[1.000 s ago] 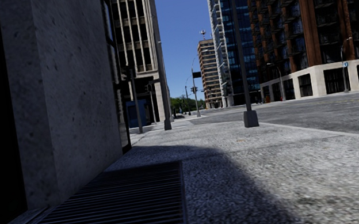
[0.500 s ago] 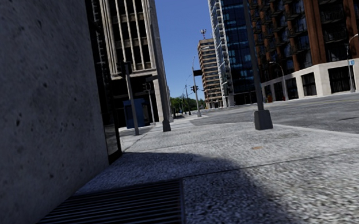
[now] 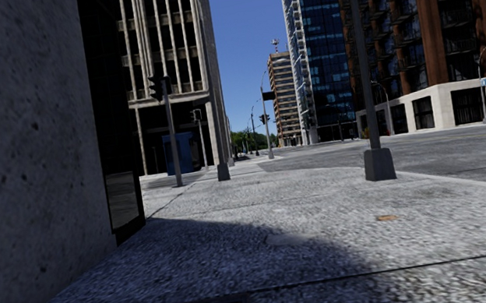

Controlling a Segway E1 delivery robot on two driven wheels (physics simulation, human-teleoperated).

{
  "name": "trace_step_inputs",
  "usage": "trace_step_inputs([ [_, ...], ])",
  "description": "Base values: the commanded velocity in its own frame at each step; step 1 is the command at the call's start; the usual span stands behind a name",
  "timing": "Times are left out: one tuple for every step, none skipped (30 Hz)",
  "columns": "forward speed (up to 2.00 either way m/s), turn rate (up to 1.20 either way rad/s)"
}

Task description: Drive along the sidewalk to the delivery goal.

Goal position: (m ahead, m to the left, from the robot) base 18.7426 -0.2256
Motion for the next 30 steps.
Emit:
trace_step_inputs([
  [2.00,0.00],
  [2.00,0.00],
  [2.00,0.00],
  [2.00,0.00],
  [2.00,0.00],
  [2.00,0.00],
  [2.00,0.00],
  [2.00,0.00],
  [2.00,0.00],
  [2.00,0.00],
  [2.00,0.00],
  [2.00,0.00],
  [2.00,0.00],
  [2.00,0.00],
  [2.00,0.00],
  [2.00,0.00],
  [2.00,0.00],
  [2.00,0.00],
  [2.00,0.00],
  [2.00,0.00],
  [2.00,0.00],
  [2.00,0.00],
  [2.00,-0.12],
  [2.00,-0.21],
  [2.00,-0.22],
  [2.00,-0.22],
  [2.00,-0.23],
  [2.00,-0.23],
  [2.00,-0.23],
  [2.00,-0.23],
])
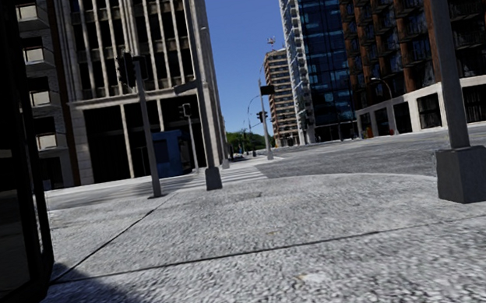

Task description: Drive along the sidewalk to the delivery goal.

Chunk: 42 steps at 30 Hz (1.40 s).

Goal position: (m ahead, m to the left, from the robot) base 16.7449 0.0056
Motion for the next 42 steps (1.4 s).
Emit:
trace_step_inputs([
  [2.00,-0.23],
  [2.00,-0.23],
  [2.00,-0.23],
  [2.00,-0.23],
  [2.00,-0.23],
  [2.00,-0.23],
  [2.00,-0.23],
  [2.00,-0.23],
  [2.00,-0.23],
  [2.00,-0.23],
  [2.00,-0.23],
  [2.00,-0.23],
  [2.00,-0.04],
  [2.00,0.00],
  [2.00,0.00],
  [2.00,0.00],
  [2.00,0.00],
  [2.00,0.00],
  [2.00,0.00],
  [2.00,0.00],
  [2.00,0.00],
  [2.00,0.00],
  [2.00,0.00],
  [2.00,0.00],
  [2.00,0.00],
  [2.00,0.00],
  [2.00,0.00],
  [2.00,0.00],
  [2.00,0.00],
  [2.00,0.00],
  [2.00,0.00],
  [2.00,0.00],
  [2.00,0.00],
  [2.00,0.00],
  [2.00,0.00],
  [2.00,0.00],
  [2.00,0.00],
  [2.00,0.00],
  [2.00,0.00],
  [2.00,0.00],
  [2.00,0.00],
  [2.00,0.00],
])
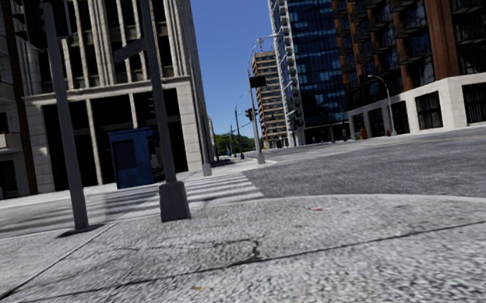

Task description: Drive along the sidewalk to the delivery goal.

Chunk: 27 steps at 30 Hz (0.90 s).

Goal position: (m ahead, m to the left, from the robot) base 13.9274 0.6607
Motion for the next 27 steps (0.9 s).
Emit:
trace_step_inputs([
  [2.00,0.00],
  [2.00,0.00],
  [2.00,0.00],
  [2.00,0.00],
  [2.00,0.00],
  [2.00,0.00],
  [2.00,0.00],
  [2.00,0.00],
  [2.00,0.00],
  [2.00,0.00],
  [2.00,0.00],
  [2.00,0.00],
  [2.00,0.00],
  [2.00,0.00],
  [2.00,0.00],
  [2.00,0.00],
  [2.00,0.00],
  [2.00,0.00],
  [2.00,0.00],
  [2.00,0.04],
  [2.00,0.09],
  [2.00,0.13],
  [2.00,0.18],
  [2.00,0.18],
  [2.00,0.20],
  [2.00,0.20],
  [2.00,0.20],
])
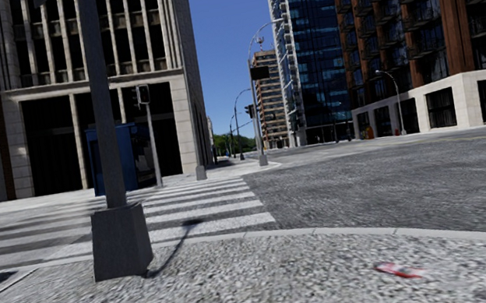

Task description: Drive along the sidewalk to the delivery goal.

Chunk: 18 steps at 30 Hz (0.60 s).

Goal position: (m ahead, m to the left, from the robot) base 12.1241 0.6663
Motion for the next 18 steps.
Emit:
trace_step_inputs([
  [2.00,0.22],
  [2.00,0.22],
  [2.00,0.24],
  [2.00,0.24],
  [2.00,0.24],
  [2.00,0.24],
  [2.00,0.24],
  [2.00,0.24],
  [2.00,0.24],
  [2.00,0.24],
  [2.00,0.24],
  [2.00,0.24],
  [2.00,0.24],
  [2.00,0.26],
  [2.00,0.28],
  [2.00,0.30],
  [2.00,0.30],
  [2.00,0.31],
])
